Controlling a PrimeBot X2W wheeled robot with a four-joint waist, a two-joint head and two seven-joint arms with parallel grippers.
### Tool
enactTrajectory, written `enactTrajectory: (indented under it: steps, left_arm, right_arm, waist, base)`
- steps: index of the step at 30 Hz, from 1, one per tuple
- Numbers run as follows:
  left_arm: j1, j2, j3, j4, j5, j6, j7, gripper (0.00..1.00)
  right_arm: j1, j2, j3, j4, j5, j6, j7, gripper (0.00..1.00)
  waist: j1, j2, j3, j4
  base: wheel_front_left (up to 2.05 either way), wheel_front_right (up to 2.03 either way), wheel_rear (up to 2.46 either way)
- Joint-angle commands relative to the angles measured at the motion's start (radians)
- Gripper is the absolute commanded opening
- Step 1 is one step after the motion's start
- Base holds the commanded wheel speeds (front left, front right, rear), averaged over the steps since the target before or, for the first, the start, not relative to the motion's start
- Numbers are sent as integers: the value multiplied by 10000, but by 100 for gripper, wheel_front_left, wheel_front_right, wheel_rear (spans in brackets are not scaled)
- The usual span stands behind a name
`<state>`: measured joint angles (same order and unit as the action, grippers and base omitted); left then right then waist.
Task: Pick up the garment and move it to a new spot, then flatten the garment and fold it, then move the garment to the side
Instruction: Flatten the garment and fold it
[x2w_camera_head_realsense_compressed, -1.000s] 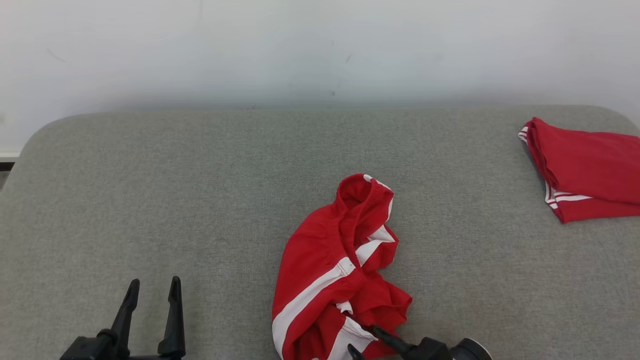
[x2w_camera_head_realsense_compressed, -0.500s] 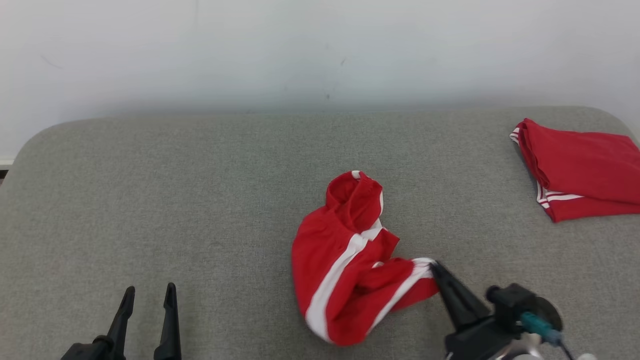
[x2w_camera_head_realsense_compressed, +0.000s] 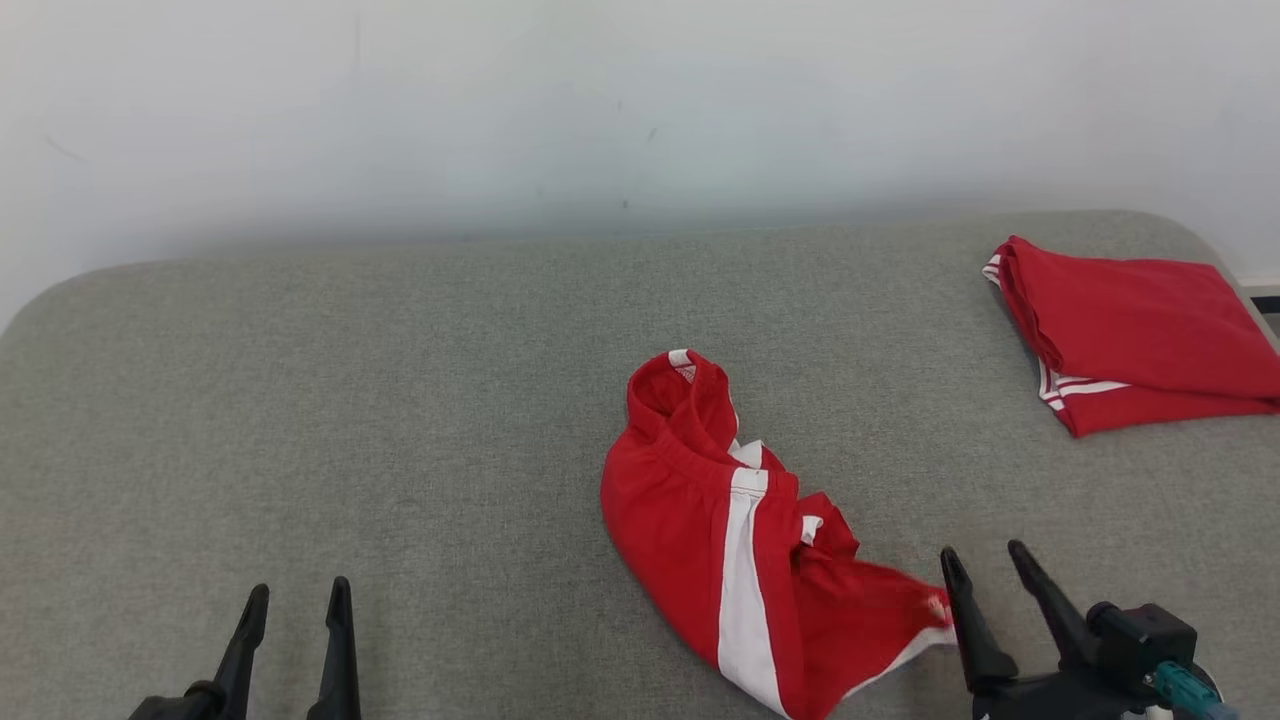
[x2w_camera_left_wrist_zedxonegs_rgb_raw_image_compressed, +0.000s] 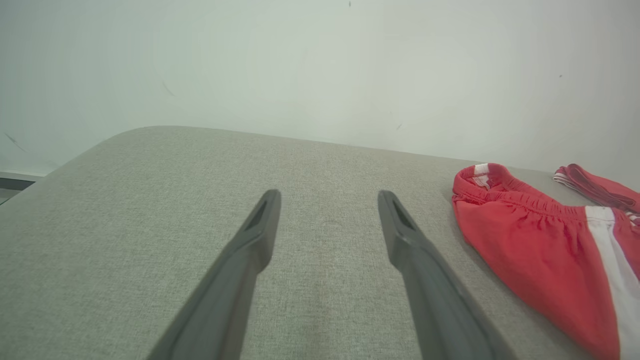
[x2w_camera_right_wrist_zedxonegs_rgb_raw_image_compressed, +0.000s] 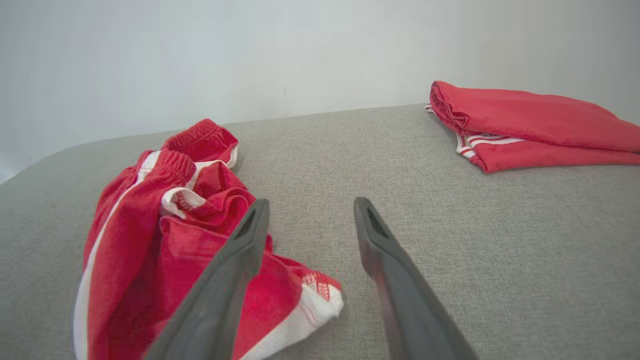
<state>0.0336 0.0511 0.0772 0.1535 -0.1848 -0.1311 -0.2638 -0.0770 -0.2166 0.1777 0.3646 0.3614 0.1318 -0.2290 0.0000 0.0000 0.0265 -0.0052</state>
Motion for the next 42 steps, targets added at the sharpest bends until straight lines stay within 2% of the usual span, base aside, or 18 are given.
enactTrajectory:
  steps: [1,10,16,23,34,35,37,42]
  left_arm:
    - [112,-5,38,17,-3,18,-3,100]
    - [11,-6,89,13,6,18,-3,100]
    - [-63,-7,-18,26,-11,17,-3,100]
    - [-231,-5,-106,31,3,17,-3,100]
    - [-404,-6,-241,87,-223,56,-3,100]
    - [-394,-4,-239,88,-240,64,-3,100]
    - [-379,-4,-243,76,-258,92,-3,100]
    - [-459,-5,-295,85,-277,151,-3,100]
  right_arm:
    - [94,73,-107,-215,-136,-27,-104,100]
    - [601,541,-227,-1416,-340,-27,-278,100]
    - [139,671,336,-1364,-305,-27,-180,100]
    - [-1394,616,1194,-512,-286,-27,551,100]
    - [-2898,834,1653,1976,64,-27,1537,100]
    - [-2959,858,1728,2139,111,-27,1571,90]
    - [-3133,912,1798,2325,246,-27,1439,0]
    - [-3734,927,2217,2496,180,-27,788,0]
  waist:
    - [0,0,-22,-39]
    - [0,0,-83,-64]
    - [0,0,-38,22]
    - [0,0,118,358]
    - [0,0,459,1184]
    - [0,0,476,1223]
    - [0,0,503,1258]
    - [0,0,543,1253]
  base:
    - [0,0,0]
    - [0,0,0]
    - [0,0,0]
    - [0,0,0]
    - [0,0,0]
    - [0,0,0]
    - [0,0,0]
    - [0,0,0]
